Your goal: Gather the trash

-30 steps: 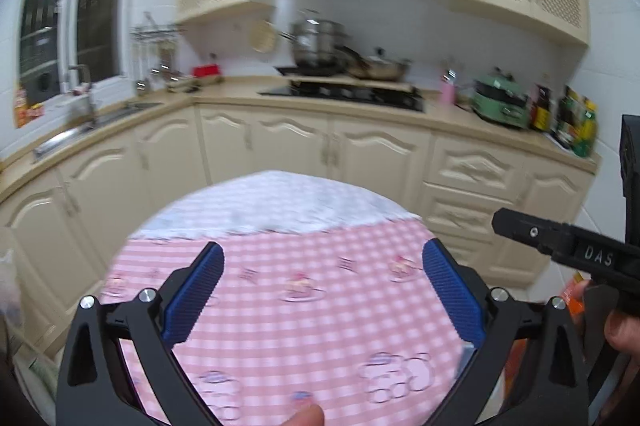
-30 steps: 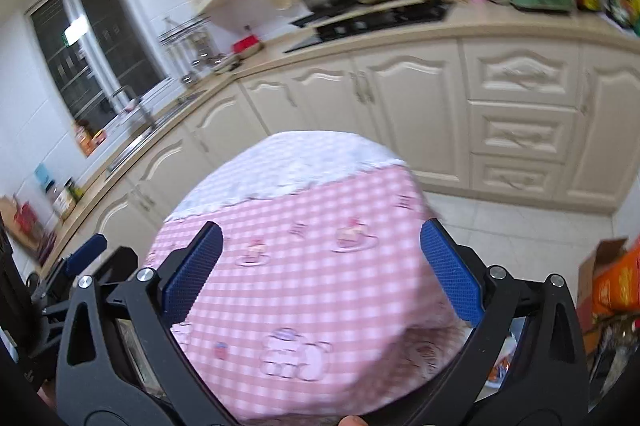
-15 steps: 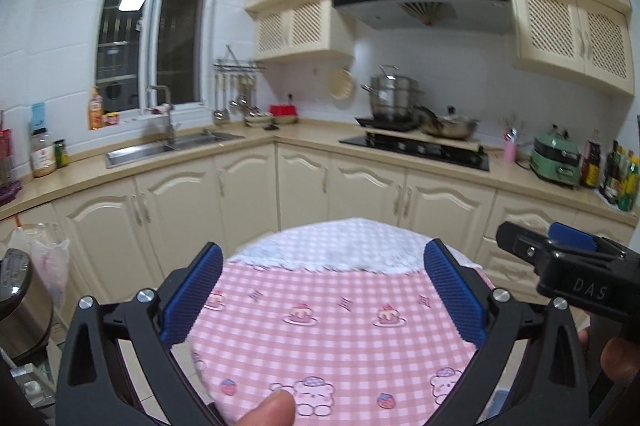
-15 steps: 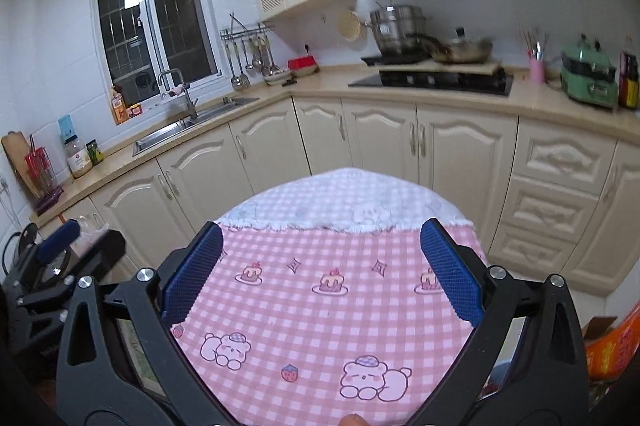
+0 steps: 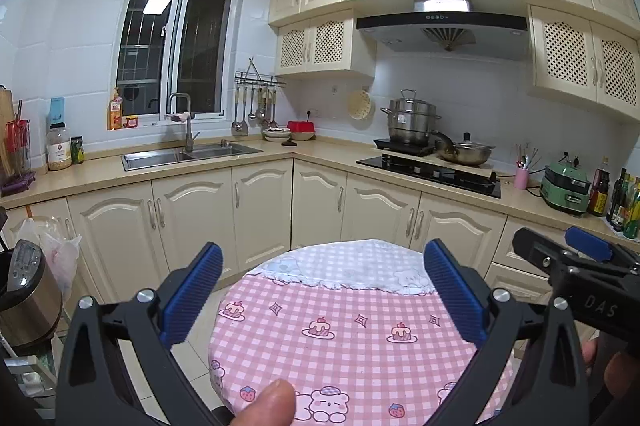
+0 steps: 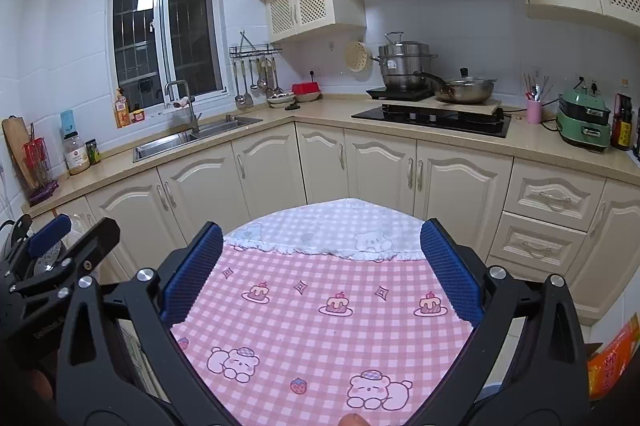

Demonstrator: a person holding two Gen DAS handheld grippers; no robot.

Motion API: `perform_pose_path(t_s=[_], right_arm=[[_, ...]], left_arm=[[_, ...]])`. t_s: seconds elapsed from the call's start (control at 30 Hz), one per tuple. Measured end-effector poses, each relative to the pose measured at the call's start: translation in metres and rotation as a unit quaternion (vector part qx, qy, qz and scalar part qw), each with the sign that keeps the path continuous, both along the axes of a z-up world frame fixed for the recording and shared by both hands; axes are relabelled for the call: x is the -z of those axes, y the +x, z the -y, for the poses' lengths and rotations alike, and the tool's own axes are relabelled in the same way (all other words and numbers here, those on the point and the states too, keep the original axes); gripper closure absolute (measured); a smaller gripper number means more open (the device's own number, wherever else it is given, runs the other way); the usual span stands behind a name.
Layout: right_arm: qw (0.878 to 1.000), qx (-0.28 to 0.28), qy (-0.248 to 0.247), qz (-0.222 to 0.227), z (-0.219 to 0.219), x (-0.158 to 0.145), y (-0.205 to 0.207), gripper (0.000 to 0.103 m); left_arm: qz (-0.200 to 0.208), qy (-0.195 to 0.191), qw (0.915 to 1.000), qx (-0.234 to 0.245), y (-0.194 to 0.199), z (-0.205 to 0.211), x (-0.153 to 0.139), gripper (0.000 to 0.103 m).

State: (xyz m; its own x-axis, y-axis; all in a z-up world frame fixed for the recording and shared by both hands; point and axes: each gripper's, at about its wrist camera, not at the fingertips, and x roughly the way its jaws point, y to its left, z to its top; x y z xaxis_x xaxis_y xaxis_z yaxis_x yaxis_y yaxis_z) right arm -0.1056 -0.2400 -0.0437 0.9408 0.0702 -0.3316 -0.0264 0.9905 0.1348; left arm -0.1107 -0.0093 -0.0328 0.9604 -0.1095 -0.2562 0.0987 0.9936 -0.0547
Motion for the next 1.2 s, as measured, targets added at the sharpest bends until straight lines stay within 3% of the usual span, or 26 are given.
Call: perform_pose_path(t_s=[1.2], right_arm=[[1.000, -0.013, -0.001, 0.022, -0.027, -0.006, 0.004, 0.006]], left_arm=[[0.035, 0.007, 0.9992, -0.017, -0.011, -0.013, -0.005, 0.004]])
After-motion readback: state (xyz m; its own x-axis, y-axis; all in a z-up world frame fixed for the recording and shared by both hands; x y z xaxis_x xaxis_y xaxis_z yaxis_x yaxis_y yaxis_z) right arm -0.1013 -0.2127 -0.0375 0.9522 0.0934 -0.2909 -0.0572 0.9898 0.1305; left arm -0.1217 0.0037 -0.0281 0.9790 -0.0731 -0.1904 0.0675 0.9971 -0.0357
